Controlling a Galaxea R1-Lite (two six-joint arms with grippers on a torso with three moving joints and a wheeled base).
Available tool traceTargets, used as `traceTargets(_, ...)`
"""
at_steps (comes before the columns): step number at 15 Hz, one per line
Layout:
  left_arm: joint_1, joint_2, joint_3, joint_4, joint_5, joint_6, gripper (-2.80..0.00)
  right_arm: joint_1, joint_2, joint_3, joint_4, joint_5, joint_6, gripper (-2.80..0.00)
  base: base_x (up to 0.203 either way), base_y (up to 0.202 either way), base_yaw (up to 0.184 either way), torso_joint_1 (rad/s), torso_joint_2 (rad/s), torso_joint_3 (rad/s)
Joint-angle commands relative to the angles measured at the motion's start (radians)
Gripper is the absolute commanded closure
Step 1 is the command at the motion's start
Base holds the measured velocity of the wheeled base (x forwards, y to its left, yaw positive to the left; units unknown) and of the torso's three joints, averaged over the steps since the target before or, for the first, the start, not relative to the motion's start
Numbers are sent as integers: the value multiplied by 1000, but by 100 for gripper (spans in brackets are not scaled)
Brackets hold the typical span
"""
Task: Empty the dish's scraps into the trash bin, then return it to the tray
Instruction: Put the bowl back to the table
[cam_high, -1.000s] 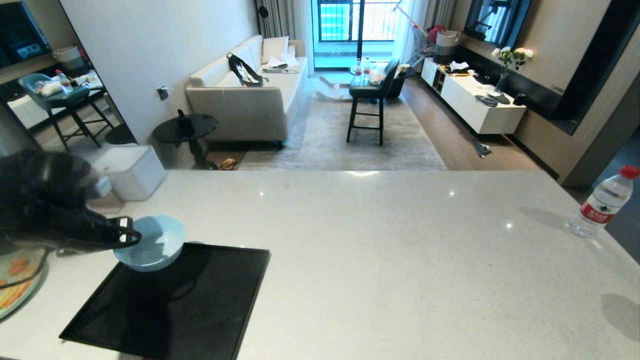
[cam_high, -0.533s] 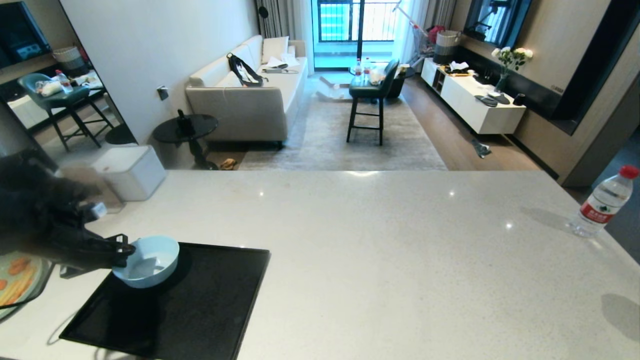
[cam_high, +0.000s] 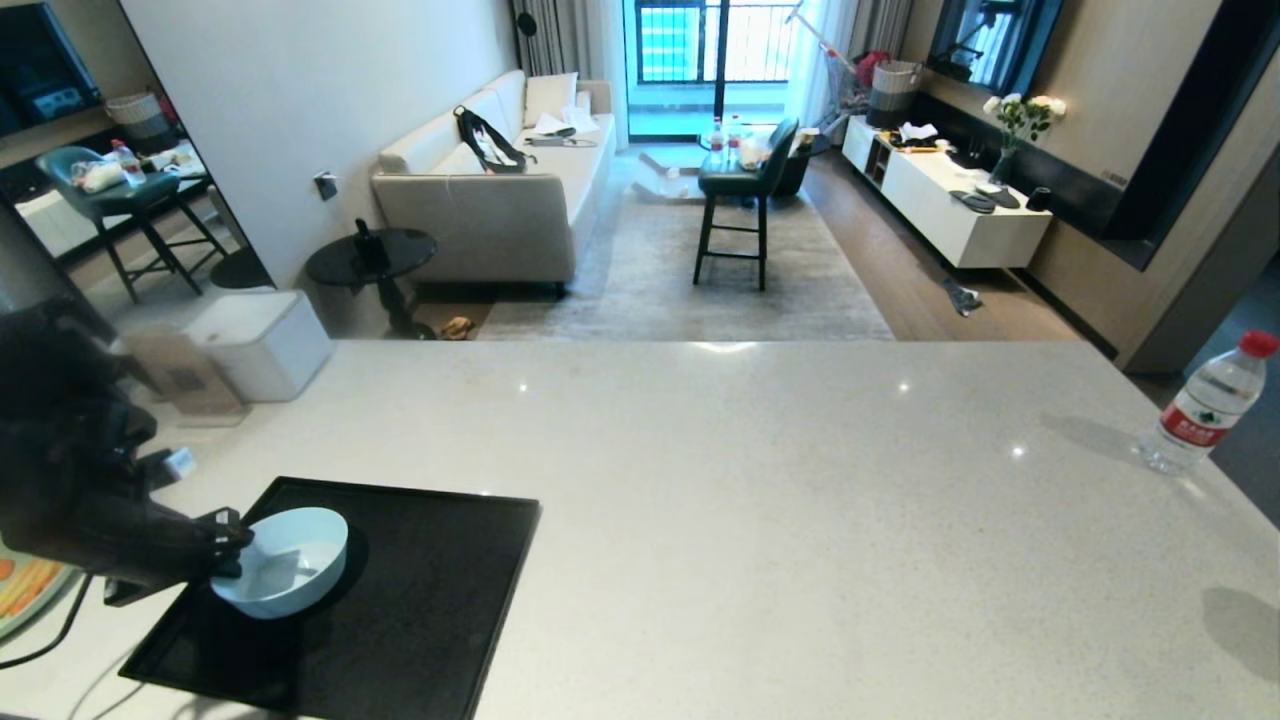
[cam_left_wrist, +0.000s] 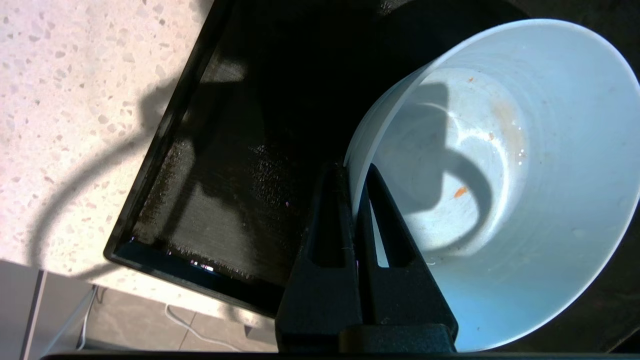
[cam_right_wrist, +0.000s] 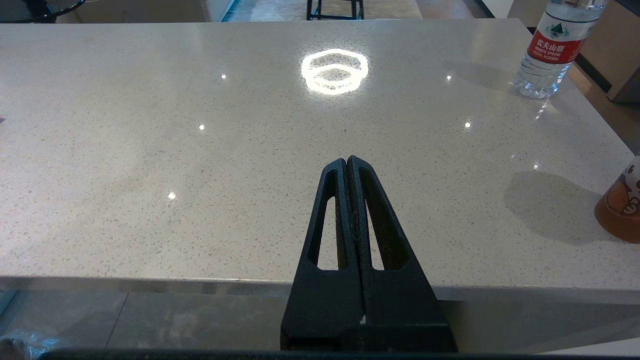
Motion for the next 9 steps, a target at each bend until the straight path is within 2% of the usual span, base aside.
traceTargets(1, 1, -1, 32, -35, 0, -1, 0, 0, 0, 0, 0, 0, 0, 0, 0, 0, 0, 0, 0, 0)
traceTargets(7, 4, 25, 102, -147, 8, -4, 0, 0, 0, -1, 0, 0, 0, 0, 0, 0, 0, 0, 0, 0)
traceTargets(8, 2, 25, 110, -156, 8, -4, -114, 0, 0, -1, 0, 0, 0, 0, 0, 0, 0, 0, 0, 0)
traceTargets(9, 4, 25, 114, -165, 7, -4, -280, 0, 0, 0, 0, 0, 0, 0, 0, 0, 0, 0, 0, 0)
